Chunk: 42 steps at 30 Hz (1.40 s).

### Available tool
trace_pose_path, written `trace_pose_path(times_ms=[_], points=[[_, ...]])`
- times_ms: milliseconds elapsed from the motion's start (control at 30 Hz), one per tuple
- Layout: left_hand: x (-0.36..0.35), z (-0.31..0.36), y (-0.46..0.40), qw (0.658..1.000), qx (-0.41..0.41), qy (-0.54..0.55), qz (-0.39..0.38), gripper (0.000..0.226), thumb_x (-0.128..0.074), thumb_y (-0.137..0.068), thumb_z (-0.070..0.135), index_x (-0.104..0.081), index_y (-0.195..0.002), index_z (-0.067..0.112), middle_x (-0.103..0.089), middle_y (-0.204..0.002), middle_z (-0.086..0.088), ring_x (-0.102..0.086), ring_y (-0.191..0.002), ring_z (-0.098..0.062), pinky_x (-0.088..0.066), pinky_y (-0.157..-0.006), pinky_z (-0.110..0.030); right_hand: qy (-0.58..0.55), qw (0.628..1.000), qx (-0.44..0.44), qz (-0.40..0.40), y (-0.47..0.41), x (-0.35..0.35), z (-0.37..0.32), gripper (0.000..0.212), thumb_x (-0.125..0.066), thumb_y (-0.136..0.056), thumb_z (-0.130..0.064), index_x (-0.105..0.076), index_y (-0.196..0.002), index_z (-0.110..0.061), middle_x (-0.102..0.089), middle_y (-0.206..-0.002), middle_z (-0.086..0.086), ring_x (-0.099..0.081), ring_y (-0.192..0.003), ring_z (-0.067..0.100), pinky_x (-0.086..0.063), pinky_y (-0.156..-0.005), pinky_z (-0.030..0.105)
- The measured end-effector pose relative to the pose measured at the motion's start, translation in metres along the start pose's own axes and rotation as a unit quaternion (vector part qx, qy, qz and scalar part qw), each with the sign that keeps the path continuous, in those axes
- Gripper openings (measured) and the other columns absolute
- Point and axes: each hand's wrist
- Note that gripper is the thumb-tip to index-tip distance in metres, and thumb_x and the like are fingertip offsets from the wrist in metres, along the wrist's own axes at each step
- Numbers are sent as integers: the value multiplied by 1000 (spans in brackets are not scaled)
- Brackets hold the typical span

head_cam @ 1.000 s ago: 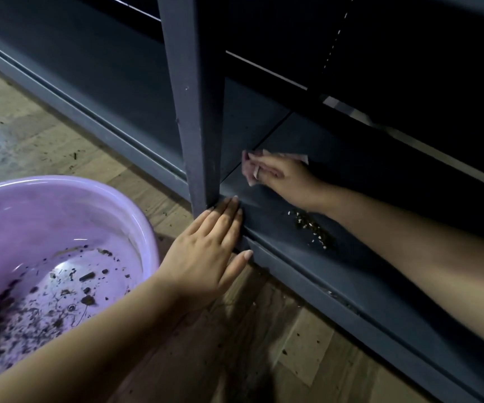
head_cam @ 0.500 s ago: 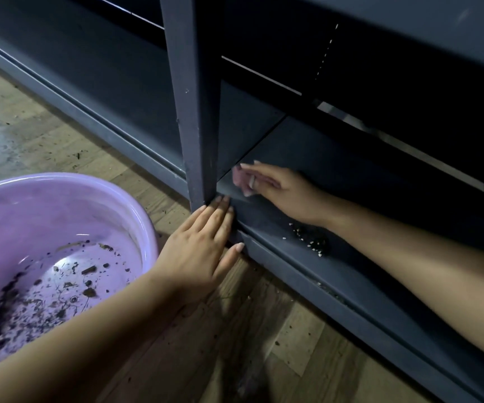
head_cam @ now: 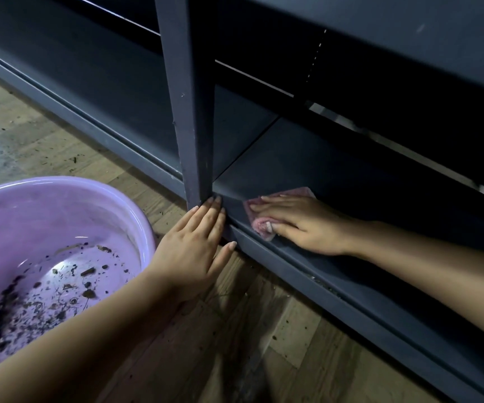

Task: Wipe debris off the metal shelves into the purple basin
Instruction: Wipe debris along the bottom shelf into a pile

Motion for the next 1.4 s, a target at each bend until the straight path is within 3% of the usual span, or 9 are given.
trace_pose_path(times_ms=[133,267,533,700,800,967,1133,1267,1400], points=[[3,2,-2,1000,-5,-3,1,79,-8,-101,48,-57,-124,-8,-55,-131,-24,-53,-123,-36,-25,-106,-38,-166,976,-94,101,14,15,12,29,-48,-96,-5,-57,-123,-4,-61,-116,6,-53,-109,5,-30,-93,-1],[6,11,-7,1000,-19,7,0,77,-9,-101,48,-56,-125,-8,-55,-131,-24,-54,-122,-36,-26,-105,-38,-308,894,-235,225,39,11,45,26,-39,-98,0,-54,-120,-2,-57,-114,8,-61,-85,-12,-45,-84,7],[6,34,-15,996,-74,12,-51,78,-6,-101,48,-59,-123,-6,-58,-128,-22,-56,-120,-33,-36,-107,-41,-279,884,-278,251,24,-16,12,24,-39,-98,0,-55,-105,17,-59,-110,33,-58,-95,16,-44,-96,28],[13,35,-18,992,-89,23,-81,117,39,-68,65,-15,-151,3,-12,-158,-14,-9,-147,-23,9,-112,-30,-360,867,-273,212,32,-2,-3,22,-34,-100,0,-54,-100,11,-55,-104,14,-55,-96,14,-47,-87,14],[17,25,-22,989,-101,24,-101,121,45,-58,66,-3,-152,9,1,-160,-8,4,-148,-18,14,-111,-26,-387,833,-290,269,47,7,-2,27,-32,-100,-1,-50,-112,16,-55,-106,16,-54,-93,14,-45,-79,8],[16,21,-19,990,-97,58,-89,122,43,-57,70,-2,-152,8,0,-160,-10,2,-148,-18,13,-110,-25,-262,792,-400,380,122,12,31,24,-40,-100,-32,-61,-91,-24,-64,-98,0,-58,-102,22,-41,-95,38],[12,27,-15,991,-89,68,-80,111,34,-69,69,-6,-150,3,1,-157,-11,-3,-147,-22,10,-111,-27,-87,755,-569,314,165,-14,31,36,-33,-101,-38,-56,-122,-20,-60,-120,10,-53,-113,31,-34,-97,40],[5,31,-14,994,-80,33,-63,90,5,-95,58,-41,-138,-7,-39,-146,-22,-37,-136,-33,-16,-110,-41,-110,784,-528,309,117,-30,26,54,-23,-81,-56,-57,-110,-27,-62,-118,5,-58,-107,30,-40,-98,44],[2,33,-15,993,-82,66,-59,101,20,-85,64,-25,-146,-3,-19,-154,-17,-19,-144,-28,-6,-114,-35,-146,837,-439,293,54,-35,-10,32,-37,-92,-43,-57,-110,-27,-62,-115,0,-58,-104,22,-43,-95,36]])
Point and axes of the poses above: each hand's wrist, its own y-axis away from the middle knuckle, its own x-axis out of the back of the hand, z = x × y
